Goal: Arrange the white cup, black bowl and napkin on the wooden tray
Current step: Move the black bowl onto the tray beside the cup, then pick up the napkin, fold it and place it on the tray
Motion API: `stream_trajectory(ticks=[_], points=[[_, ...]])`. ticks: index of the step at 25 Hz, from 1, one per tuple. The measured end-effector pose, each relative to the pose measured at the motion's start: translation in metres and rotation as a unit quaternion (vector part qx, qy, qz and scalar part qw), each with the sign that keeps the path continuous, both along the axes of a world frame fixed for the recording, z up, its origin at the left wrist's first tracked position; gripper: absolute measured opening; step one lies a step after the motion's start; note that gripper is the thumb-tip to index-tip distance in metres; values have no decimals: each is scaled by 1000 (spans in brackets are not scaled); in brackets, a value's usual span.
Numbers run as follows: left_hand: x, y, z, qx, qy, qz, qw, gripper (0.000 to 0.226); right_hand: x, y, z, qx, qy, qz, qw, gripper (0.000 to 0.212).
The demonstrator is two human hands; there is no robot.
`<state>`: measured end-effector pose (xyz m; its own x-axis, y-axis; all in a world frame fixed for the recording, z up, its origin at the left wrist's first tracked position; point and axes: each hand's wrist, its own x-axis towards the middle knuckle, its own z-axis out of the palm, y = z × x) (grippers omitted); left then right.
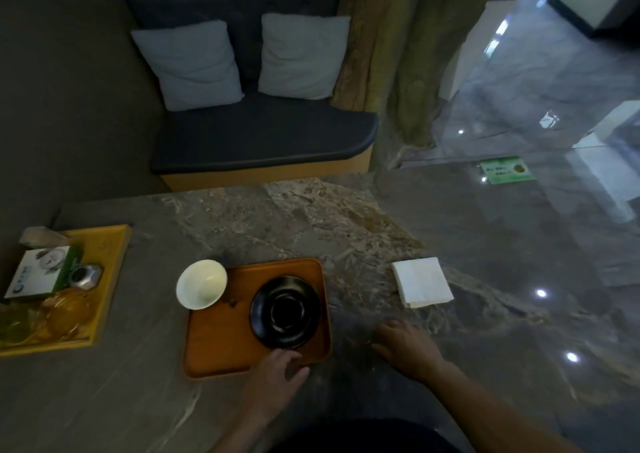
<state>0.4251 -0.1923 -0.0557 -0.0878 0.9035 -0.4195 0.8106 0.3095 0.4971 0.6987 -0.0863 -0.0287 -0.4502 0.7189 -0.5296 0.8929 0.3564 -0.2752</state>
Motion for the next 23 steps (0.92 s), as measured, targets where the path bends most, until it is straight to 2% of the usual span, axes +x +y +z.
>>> stream_trajectory(ticks=[3,7,12,16,20,23], points=[[15,25,6,-58,-44,-47,996,37,17,16,8,-5,-18,20,1000,34],[67,77,15,-84,-47,-100,990,34,80,41,21,7,-14,6,1000,29],[106,137,26,-89,-39,-83,992,32,136,80,30,6,-51,-28,998,37],[117,173,28,-103,-6,-87,991,45,152,113,29,9,-56,-63,996,38],[126,200,25,-126,34,-107,986,57,149,138,23,-7,-29,-96,995,56],[134,219,21,-125,18,-106,986,64,140,152,13,-23,-36,-77,996,75]])
